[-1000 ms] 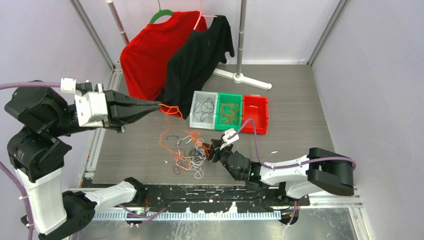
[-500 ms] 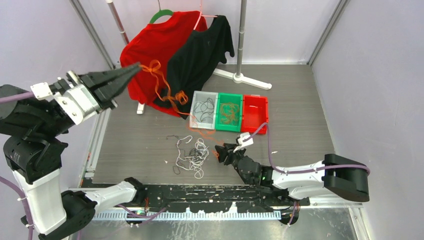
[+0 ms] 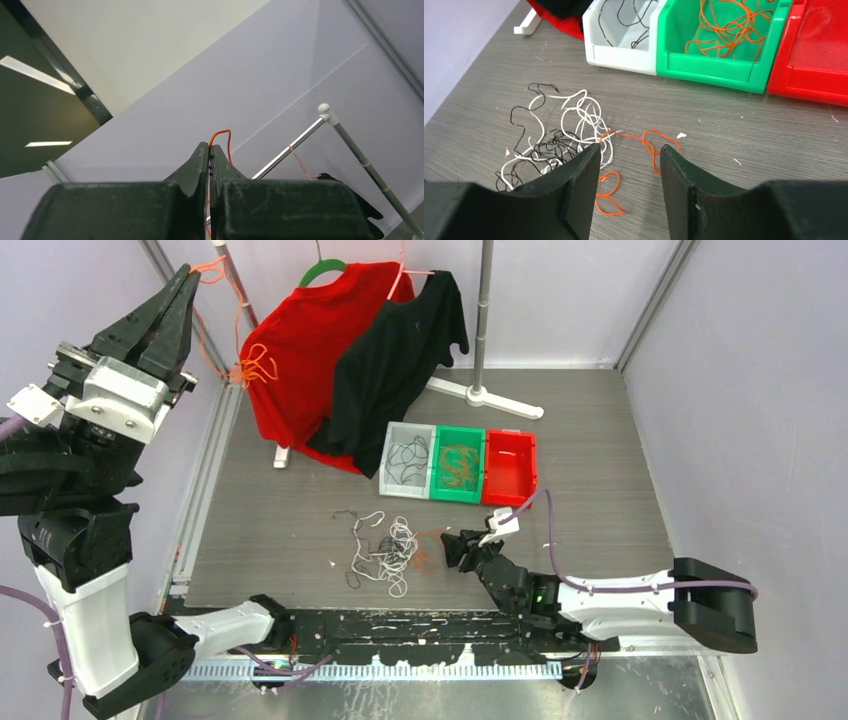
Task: Untangle the cables
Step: Untie the cable, then place the cable in the bin.
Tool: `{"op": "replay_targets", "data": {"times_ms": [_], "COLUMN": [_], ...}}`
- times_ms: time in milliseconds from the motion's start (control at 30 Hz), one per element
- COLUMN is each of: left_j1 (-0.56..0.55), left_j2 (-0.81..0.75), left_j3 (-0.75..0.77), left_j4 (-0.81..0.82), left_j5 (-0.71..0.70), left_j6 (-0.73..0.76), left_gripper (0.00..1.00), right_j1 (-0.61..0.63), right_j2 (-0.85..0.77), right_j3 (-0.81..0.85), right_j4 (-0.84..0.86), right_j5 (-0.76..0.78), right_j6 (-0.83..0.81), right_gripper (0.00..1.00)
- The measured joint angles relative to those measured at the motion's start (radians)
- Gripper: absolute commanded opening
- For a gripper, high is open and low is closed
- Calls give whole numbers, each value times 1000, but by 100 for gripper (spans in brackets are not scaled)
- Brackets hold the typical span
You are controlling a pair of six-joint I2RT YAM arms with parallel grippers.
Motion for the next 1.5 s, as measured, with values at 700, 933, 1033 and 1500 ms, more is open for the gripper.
{"op": "replay_targets", "data": {"times_ms": [700,933,1033,1500], "left_j1": [0,0,0,0], "left_j2": [-111,-129,-128,-156], "left_j3": [-286,-383,-405,-423], "left_j4": [-351,-373,-378,-381], "left_j5": [460,537,562,619], "left_j6": [-225,-306,-330,-382], "left_gripper": [0,0,0,0], "right_j1": [-3,-3,-3,-174], "right_j2": [-248,-86,13,334], "right_j3": [539,778,862,935], "right_j4": [-596,-564,-536,-360], "right_j5": [-348,-515,-571,-599], "right_j6": [-194,-344,-409,-444], "right_gripper": [97,100,100,29]}}
